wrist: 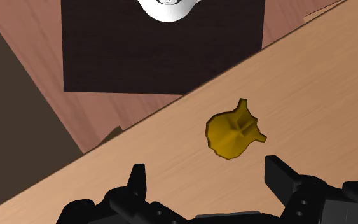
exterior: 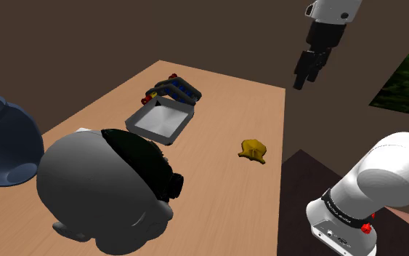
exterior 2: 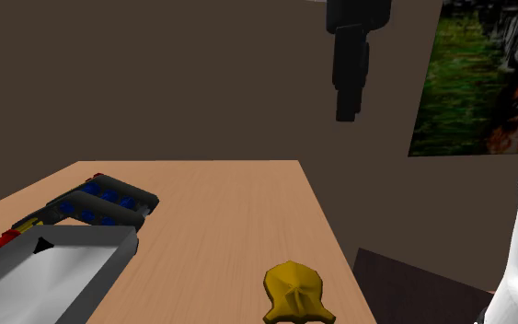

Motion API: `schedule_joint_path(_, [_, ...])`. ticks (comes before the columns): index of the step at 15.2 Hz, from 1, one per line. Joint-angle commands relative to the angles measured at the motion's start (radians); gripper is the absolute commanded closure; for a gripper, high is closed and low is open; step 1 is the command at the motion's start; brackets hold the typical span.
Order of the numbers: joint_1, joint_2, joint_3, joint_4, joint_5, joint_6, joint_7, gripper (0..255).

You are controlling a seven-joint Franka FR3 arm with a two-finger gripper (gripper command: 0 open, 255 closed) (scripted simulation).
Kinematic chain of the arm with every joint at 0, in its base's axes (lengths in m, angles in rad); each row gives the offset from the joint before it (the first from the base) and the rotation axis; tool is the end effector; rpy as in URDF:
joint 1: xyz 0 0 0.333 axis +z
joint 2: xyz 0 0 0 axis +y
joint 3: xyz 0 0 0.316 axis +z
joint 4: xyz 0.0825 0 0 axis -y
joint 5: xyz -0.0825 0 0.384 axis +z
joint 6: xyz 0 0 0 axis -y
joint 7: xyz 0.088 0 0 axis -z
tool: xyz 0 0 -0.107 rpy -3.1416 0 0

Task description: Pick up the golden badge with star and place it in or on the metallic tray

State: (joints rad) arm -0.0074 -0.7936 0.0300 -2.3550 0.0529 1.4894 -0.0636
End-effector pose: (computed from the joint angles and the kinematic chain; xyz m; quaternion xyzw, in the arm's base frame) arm 0.2957 0.0155 0.5864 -0.9984 -0.0394 0.0357 0.0166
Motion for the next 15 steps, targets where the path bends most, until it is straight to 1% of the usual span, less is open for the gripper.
schedule_joint_path(1, [0.0,0.0,0.0,0.0,0.0,0.0,0.0,0])
schedule_joint_path(5, [0.006,-0.086,0.07,-0.159,0.048,0.101,0.1,0])
schedule_joint_path(9, [0.023,-0.149,0.153,-0.3,0.108,0.206,0.203,0])
schedule_joint_path(15, [0.071,-0.179,0.307,-0.47,0.224,0.386,0.367,0])
